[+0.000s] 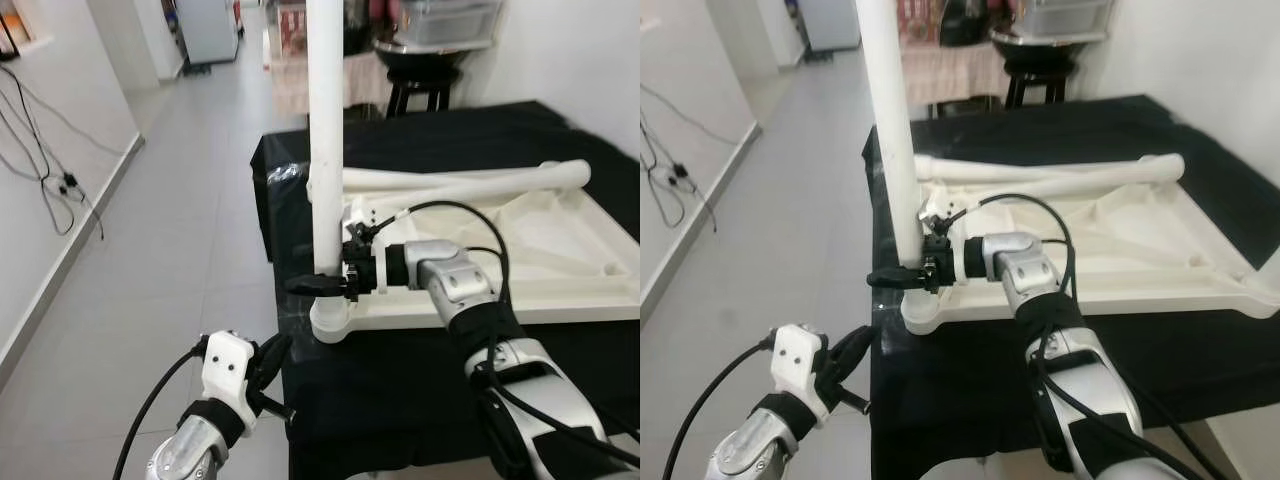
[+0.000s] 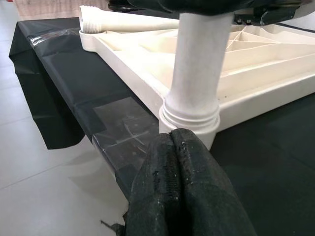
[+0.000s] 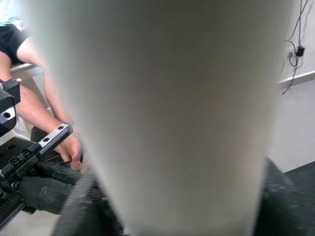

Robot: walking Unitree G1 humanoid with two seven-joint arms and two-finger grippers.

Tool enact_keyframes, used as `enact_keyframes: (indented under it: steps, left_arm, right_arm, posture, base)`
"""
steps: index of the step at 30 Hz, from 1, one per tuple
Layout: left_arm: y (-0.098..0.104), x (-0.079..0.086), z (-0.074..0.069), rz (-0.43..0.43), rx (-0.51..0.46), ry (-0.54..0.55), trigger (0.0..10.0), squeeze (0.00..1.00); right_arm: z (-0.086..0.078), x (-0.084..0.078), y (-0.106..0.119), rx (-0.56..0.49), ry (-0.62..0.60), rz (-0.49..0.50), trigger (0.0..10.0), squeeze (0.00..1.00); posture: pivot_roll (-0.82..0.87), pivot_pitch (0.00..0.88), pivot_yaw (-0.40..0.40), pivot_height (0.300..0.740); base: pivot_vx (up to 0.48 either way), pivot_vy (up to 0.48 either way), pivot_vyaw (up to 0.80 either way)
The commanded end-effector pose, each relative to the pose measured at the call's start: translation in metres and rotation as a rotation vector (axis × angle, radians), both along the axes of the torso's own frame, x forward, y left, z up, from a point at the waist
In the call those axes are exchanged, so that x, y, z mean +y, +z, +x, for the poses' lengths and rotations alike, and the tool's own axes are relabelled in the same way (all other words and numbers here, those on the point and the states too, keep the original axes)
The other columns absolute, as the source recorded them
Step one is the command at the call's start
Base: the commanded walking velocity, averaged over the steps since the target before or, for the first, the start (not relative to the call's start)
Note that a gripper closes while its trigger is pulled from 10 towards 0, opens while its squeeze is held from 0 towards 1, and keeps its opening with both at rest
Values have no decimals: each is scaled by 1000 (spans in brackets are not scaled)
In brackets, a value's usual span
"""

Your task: Building children table

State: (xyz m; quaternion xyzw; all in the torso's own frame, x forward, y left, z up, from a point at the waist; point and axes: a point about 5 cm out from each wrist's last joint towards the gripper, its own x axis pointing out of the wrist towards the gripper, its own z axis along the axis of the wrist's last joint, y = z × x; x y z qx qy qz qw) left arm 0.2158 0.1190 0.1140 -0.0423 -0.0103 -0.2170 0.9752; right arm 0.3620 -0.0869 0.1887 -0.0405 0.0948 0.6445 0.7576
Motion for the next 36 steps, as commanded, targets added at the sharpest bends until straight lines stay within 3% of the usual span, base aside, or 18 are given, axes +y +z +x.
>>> enact_keyframes:
  steps: [1, 8, 10, 12, 13, 15, 16, 18, 20, 25, 26, 27, 28, 29, 32, 33, 35, 36]
  left_arm:
    - [-6, 1, -1, 4, 21, 4, 10000, 0]
    - [-6, 0, -2, -1, 25, -3, 10000, 0]
    - [-5, 0, -3, -3, 23, -1, 10000, 0]
    - [-4, 2, -4, -3, 20, 1, 10000, 0]
    - [-3, 3, -4, -3, 19, 3, 10000, 0]
    - [-3, 3, -4, -3, 19, 3, 10000, 0]
    - [-2, 4, -4, -4, 19, 3, 10000, 0]
    - [-3, 5, -4, -2, 22, -1, 10000, 0]
    - [-4, 5, -3, -3, 26, -7, 10000, 0]
    - [-3, 6, -3, -1, 24, 0, 10000, 0]
    - [-3, 7, -3, 1, 20, 13, 10000, 0]
    - [-3, 7, -3, 2, 17, 22, 10000, 0]
    - [-3, 7, -3, 1, 17, 23, 10000, 0]
    - [-3, 7, -3, -1, 19, 19, 10000, 0]
    - [-3, 7, -2, -2, 21, 15, 10000, 0]
    - [-3, 7, -2, -5, 23, 10, 10000, 0]
    - [-3, 6, -2, -5, 24, 8, 10000, 0]
    - [-3, 6, -1, -6, 24, 6, 10000, 0]
  right_arm:
    - [-3, 8, -6, 24, 59, -3, 0, 0]
    - [2, -2, -13, 10, -17, 16, 0, 0]
    - [-4, -14, -22, 15, -117, 19, 0, 0]
    - [-9, -9, -38, 80, -392, 34, 0, 0]
    - [-18, -5, -53, 166, -732, 97, 0, 0]
    - [-18, -5, -53, 166, -732, 97, 0, 0]
    - [-43, 2, -75, 222, -868, 41, 0, 0]
    - [-47, 5, -76, 221, -889, 51, 0, 0]
    - [-39, 5, -74, 124, -819, 15, 0, 0]
    - [-37, 10, -74, 145, -798, 19, 0, 0]
    - [-38, 10, -74, 146, -806, -15, 8510, 0]
    - [-40, 10, -72, 144, -833, -45, 8510, 0]
    - [-41, 11, -70, 160, -840, -37, 10000, 0]
    - [-42, 14, -68, 163, -807, -34, 10000, 906]
    - [-44, 16, -66, 165, -789, -30, 10000, 906]
    - [-43, 19, -61, 147, -755, -8, 10000, 1000]
    - [-41, 25, -51, 117, -635, 25, 10000, 1000]
    - [-37, 28, -41, 99, -508, 62, 10000, 1000]
  posture:
    - [28, 1, 39, 740]
    - [24, 4, 42, 740]
    - [18, 22, 38, 740]
    - [11, 32, 34, 740]
    - [1, 48, 39, 740]
    - [1, 48, 39, 740]
    - [0, 53, 43, 740]
    - [-23, 40, 60, 740]
    - [-1, 29, 46, 740]
    - [7, 38, 43, 740]
    - [8, 39, 43, 740]
    - [8, 39, 43, 740]
    - [7, 36, 42, 740]
    - [8, 35, 43, 740]
    - [8, 35, 43, 740]
    - [7, 34, 44, 740]
    - [6, 32, 46, 740]
    - [6, 27, 48, 740]
  base:
    - [0, 0, 0]
    - [0, 0, 0]
    - [0, 0, 0]
    - [0, 0, 0]
    - [0, 0, 0]
    - [0, 0, 0]
    - [0, 0, 0]
    - [0, 0, 0]
    - [0, 0, 0]
    - [0, 0, 0]
    - [0, 0, 0]
    - [0, 0, 0]
    - [0, 0, 0]
    - [0, 0, 0]
    - [0, 0, 0]
    - [0, 0, 0]
    - [0, 0, 0]
    - [0, 0, 0]
